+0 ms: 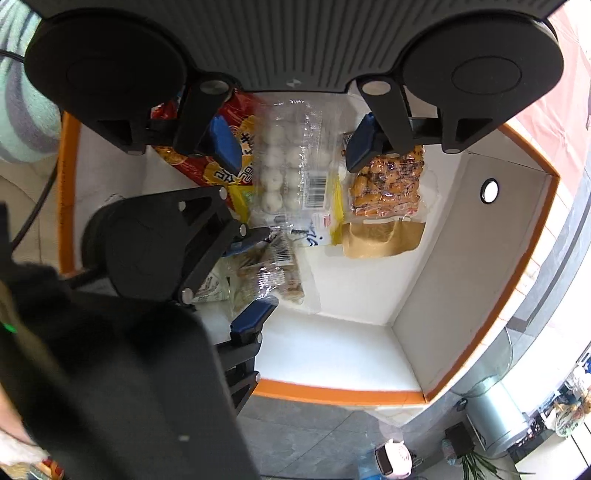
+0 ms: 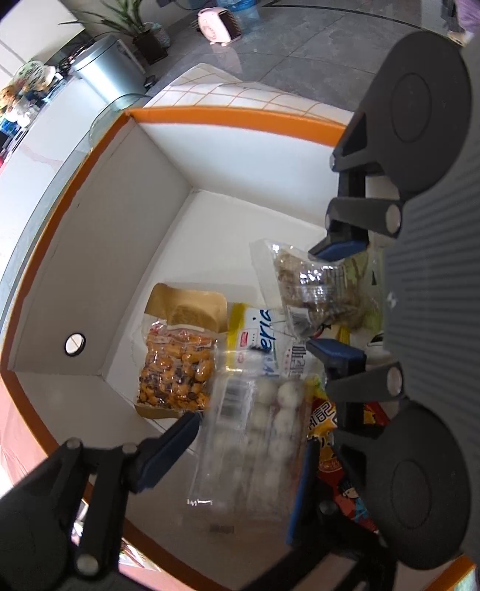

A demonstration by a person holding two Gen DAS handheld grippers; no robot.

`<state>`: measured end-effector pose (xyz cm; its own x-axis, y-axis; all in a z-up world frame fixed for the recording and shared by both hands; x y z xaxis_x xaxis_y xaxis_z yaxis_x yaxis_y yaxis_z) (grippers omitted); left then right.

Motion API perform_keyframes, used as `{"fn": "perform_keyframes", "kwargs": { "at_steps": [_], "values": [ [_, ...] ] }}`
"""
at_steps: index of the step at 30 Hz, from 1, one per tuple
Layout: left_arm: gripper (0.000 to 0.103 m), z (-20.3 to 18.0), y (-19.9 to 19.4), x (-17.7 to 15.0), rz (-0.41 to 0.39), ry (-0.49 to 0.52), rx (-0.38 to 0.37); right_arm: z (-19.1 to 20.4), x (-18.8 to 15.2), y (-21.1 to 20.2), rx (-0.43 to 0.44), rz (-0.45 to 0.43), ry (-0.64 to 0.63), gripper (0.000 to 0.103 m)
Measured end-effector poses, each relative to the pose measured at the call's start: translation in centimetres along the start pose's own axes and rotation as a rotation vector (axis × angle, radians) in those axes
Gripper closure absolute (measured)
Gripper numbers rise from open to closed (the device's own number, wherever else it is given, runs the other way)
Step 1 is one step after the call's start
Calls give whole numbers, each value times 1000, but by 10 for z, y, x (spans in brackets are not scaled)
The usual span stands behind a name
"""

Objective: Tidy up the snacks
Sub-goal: 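Carry the egg pack and nut bag over the orange box and open both tools, then move both tools back over the green sausage and red snack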

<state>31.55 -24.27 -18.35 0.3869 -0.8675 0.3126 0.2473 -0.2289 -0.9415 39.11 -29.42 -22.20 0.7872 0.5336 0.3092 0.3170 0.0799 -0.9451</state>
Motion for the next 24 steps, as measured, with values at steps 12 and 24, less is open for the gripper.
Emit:
{"fn": "perform_keyframes", "kwargs": {
  "at_steps": [12,24],
  "values": [
    [24,-10,-53,-4,-32,-19,62,1,1,-47,-30,-40,57,42],
    [24,-7,-127,-49,-36,-147,175,24,-7,-101,-21,15,297,39]
  ]
}}
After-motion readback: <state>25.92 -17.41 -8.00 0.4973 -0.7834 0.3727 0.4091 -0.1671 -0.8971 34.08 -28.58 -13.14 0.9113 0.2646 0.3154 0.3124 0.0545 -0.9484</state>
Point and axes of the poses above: each gripper's, at about its wrist camera, not at the fingertips, and y roughly the way its jaws point, z to its left, x to its top, the point moved 8 cm from there along y, roughly the way its jaws point, and after that the axes turned 11 degrees about y, right-handed, at the moved point
